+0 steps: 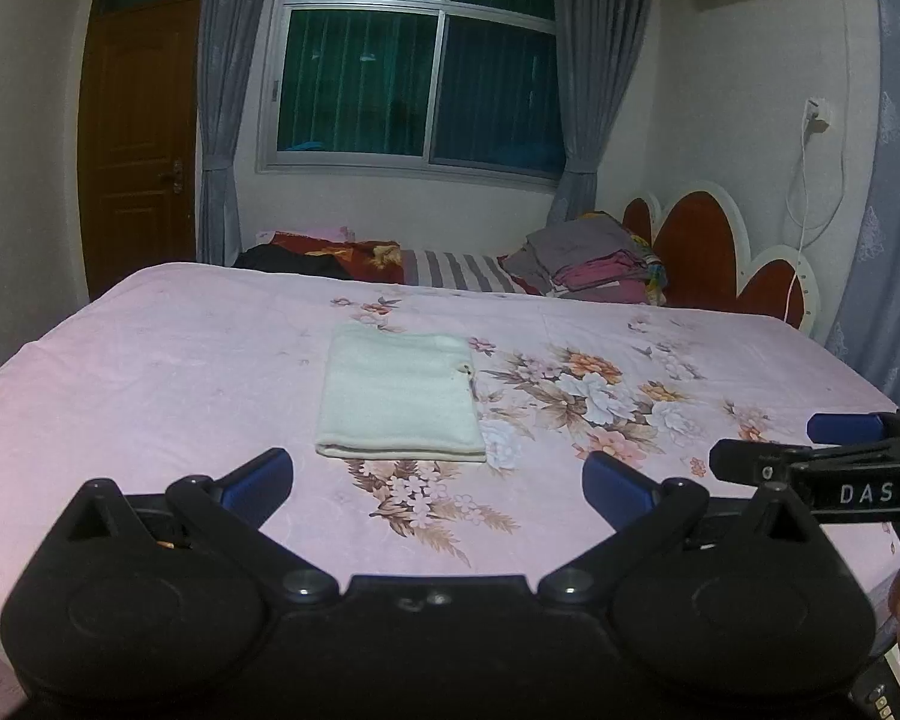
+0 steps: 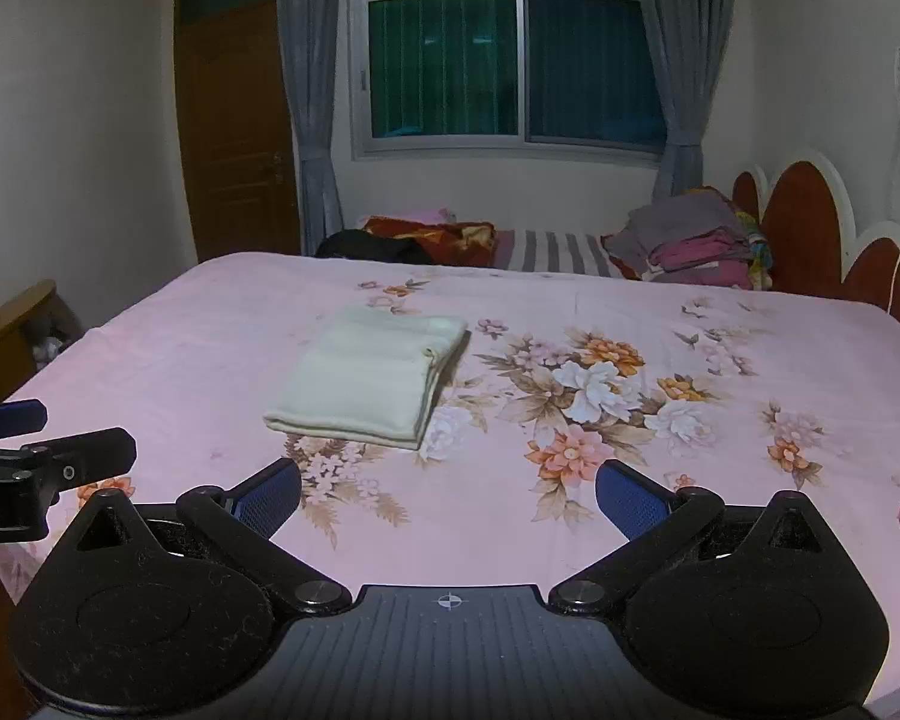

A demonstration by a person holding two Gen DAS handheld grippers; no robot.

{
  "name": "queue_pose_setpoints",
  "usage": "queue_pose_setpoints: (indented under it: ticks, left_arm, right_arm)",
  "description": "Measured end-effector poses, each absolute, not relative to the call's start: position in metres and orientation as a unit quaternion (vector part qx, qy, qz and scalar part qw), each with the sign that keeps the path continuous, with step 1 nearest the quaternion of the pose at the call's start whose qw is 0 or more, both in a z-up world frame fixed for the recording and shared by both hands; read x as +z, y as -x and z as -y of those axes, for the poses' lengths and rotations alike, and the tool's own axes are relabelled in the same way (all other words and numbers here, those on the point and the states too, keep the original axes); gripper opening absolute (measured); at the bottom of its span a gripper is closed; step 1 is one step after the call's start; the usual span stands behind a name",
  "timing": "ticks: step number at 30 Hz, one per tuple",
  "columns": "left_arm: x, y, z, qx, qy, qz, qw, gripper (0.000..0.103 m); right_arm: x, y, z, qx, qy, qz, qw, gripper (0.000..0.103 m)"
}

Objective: Fold small clothes

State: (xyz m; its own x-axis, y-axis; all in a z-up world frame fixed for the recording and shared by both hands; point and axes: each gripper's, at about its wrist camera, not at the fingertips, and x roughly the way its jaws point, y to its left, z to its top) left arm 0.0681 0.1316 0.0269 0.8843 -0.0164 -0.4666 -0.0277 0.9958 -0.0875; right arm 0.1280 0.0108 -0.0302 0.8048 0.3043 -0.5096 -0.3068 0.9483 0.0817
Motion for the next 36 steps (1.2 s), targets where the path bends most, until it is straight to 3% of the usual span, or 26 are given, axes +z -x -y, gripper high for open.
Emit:
queue_pose_setpoints:
  ticks: [36]
  left_arm:
    - [0.0269,-0.0752,-0.1341,-0.005,0.029,-0.246,0.969,0.103]
  right_arm:
    - [-0.0246,-0.1298,-0.0103,0.157,0.003,-0.264,0.952,0.103]
